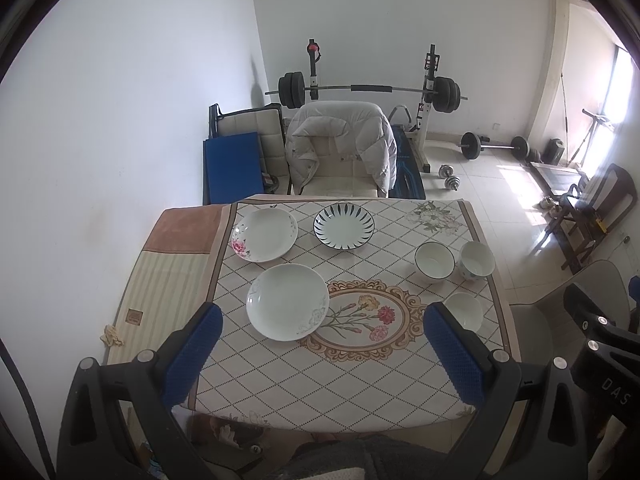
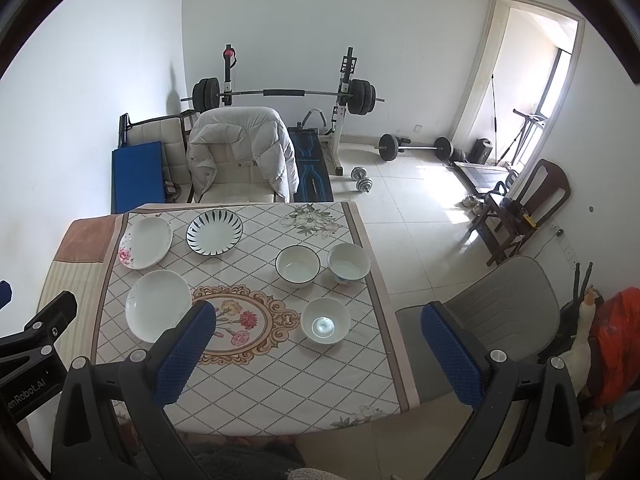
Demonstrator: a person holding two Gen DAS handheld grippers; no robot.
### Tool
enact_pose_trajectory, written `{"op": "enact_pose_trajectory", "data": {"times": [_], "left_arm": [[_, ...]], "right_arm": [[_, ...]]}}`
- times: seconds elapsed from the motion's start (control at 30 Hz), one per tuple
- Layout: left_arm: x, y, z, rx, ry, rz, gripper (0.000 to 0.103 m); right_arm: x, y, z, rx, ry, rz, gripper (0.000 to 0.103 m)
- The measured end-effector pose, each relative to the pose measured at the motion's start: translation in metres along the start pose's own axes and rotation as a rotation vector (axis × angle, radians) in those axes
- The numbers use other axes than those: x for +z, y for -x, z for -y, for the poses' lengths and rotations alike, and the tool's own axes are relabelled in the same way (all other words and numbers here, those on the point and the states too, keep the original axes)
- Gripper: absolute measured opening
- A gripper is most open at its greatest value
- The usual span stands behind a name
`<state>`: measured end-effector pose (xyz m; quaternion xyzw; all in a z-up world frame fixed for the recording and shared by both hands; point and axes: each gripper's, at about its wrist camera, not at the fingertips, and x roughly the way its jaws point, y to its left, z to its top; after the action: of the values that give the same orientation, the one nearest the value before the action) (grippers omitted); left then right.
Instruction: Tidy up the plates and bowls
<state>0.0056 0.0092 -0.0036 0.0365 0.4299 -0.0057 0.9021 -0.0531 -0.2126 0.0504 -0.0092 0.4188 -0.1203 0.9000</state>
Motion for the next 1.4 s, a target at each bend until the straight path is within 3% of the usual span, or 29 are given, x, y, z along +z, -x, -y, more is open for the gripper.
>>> {"op": "enact_pose_trajectory", "data": {"times": [1.07, 1.23, 1.33, 1.4], "left_arm": [[0.008, -0.004, 0.003, -0.015, -0.008, 0.0, 0.103], [0.011, -0.016, -0.004, -0.015, 0.035, 0.018, 0.103], [0.011, -0.034, -0.015, 0.006, 0.065, 0.03, 0.103], [0.008, -0.054, -0.024, 0.052, 0.069, 0.02, 0.103]], "right_arm": [[0.006, 0.001, 0.004, -0.002, -0.013, 0.004, 0.103], [0.008, -0.01, 0.009, 0.045, -0.034, -0.002, 0.103], [0.009, -0.034, 0.008, 0.153, -0.022, 0.005, 0.103], [0.009, -0.058, 0.004, 0.218, -0.007, -0.041, 0.103]]}}
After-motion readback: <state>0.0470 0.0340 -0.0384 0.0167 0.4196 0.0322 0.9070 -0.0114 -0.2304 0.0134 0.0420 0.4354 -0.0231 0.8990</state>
